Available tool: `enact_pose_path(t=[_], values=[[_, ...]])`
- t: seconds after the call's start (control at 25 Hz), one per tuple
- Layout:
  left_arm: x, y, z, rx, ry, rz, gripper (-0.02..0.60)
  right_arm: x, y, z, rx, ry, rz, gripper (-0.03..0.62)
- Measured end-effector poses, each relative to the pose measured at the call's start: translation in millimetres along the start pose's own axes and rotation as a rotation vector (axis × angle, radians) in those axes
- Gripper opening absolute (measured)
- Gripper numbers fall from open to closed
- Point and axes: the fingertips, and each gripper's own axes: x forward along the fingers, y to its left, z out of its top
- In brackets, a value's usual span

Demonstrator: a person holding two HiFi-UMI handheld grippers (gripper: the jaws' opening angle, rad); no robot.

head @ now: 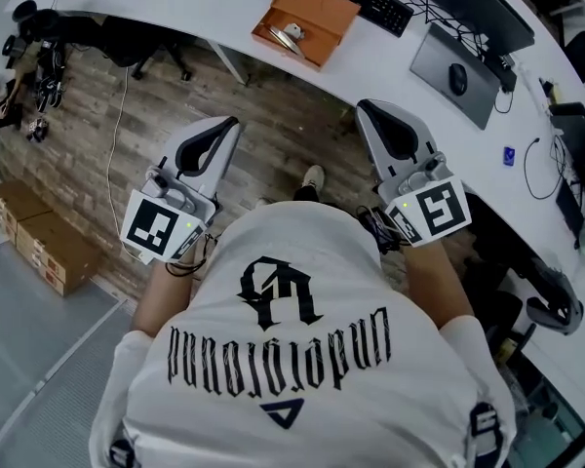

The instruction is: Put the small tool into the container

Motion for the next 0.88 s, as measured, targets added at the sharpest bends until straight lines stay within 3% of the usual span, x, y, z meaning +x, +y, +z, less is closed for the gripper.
enact_pose_path(t=[0.88], values=[[-132.2, -33.1, -12.7, -0.047, -0.051, -0.068, 0.012, -27.2, 165.7, -8.7, -0.015, 0.032, 0.01, 0.02]])
